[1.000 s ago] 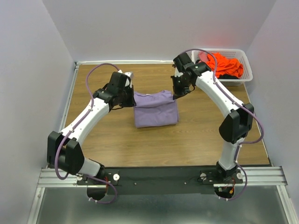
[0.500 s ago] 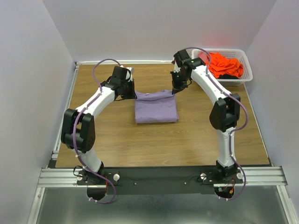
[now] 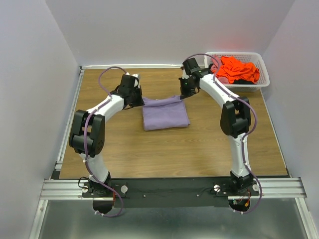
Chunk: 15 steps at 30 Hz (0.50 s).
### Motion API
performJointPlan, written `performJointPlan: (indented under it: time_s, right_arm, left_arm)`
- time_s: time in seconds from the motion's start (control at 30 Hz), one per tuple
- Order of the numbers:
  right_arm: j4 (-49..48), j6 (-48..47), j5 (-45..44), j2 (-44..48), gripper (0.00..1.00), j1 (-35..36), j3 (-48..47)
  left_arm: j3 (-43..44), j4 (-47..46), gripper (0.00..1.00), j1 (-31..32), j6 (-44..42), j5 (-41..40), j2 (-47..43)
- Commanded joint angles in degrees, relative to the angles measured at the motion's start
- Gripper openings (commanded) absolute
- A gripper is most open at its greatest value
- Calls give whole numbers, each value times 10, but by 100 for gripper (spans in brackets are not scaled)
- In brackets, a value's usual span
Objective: Fold and stack the t-shirts
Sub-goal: Fold the tshirt
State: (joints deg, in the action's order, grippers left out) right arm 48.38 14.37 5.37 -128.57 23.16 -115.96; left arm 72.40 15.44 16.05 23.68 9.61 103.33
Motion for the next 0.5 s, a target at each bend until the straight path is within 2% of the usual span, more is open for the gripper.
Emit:
performJointPlan:
  time_s: [0.0,0.1,0.17,0.2,0.23,0.3,0.33,0.4,0.47]
  right_arm:
    - [-60,-2,-38,4,0,-5,21]
    - [-82,7,-47,5,1,-6,46]
    - [-91,12,-50,7,1,-5,62]
    - [-93,15,-51,10,5,-5,67]
    - [-96,25,-73,17,9,-4,70]
    - [-99,40,-93,31,15,-5,80]
    - [-102,52,-103,40,20,-5,84]
    - [-113,59,-120,76,32,-6,99]
    - [-127,60,-123,116,38,-5,114]
  left_arm:
    - [-16,-49,0,-8,6,-35,6]
    - [-13,-58,2,-8,0,-37,19]
    - [-11,-64,12,-9,-3,-38,24]
    - [-11,-67,21,-9,-3,-39,25]
    - [-9,-66,42,-9,-4,-42,21]
    - [-5,-61,60,-8,-4,-49,10]
    - [-5,-60,68,-8,-3,-52,2]
    - [-9,-56,69,-8,0,-67,-25]
    - [-16,-53,69,-8,0,-69,-57]
